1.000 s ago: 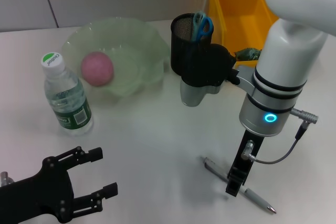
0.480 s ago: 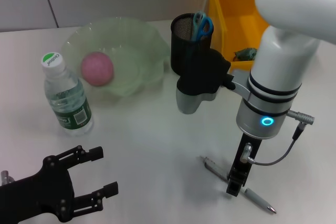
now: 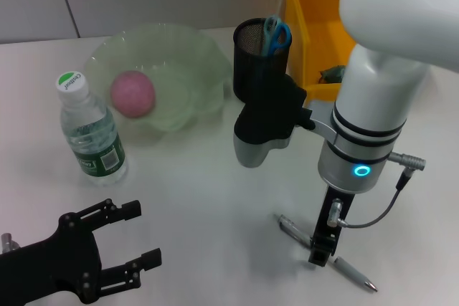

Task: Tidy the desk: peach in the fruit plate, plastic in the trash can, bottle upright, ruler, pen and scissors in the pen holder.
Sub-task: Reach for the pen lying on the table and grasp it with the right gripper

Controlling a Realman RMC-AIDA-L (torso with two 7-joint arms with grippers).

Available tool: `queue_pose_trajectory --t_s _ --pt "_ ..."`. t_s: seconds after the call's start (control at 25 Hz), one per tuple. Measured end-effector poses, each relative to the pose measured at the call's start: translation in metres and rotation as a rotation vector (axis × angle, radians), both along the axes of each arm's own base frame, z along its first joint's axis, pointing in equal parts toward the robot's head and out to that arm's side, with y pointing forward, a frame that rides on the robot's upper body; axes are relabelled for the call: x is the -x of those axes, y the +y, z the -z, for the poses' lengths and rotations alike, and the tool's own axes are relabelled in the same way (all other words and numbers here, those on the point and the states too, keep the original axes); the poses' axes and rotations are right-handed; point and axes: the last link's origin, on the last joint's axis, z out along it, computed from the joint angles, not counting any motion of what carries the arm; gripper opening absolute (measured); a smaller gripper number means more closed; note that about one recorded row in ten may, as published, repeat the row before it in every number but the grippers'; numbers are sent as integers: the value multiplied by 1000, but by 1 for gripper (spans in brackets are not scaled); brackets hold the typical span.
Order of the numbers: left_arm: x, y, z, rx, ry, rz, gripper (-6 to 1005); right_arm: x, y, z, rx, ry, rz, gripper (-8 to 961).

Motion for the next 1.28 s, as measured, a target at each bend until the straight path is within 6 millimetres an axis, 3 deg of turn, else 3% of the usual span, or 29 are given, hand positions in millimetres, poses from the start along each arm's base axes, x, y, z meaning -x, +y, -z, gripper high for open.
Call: queue_pose_trajectory --t_s 0.88,1.28 --pt "2 1 -3 -2 6 -1 797 2 -5 5 17 -19 -69 438" --pt "3 0 -3 -1 6 -3 797 2 -6 6 20 -14 -70 373"
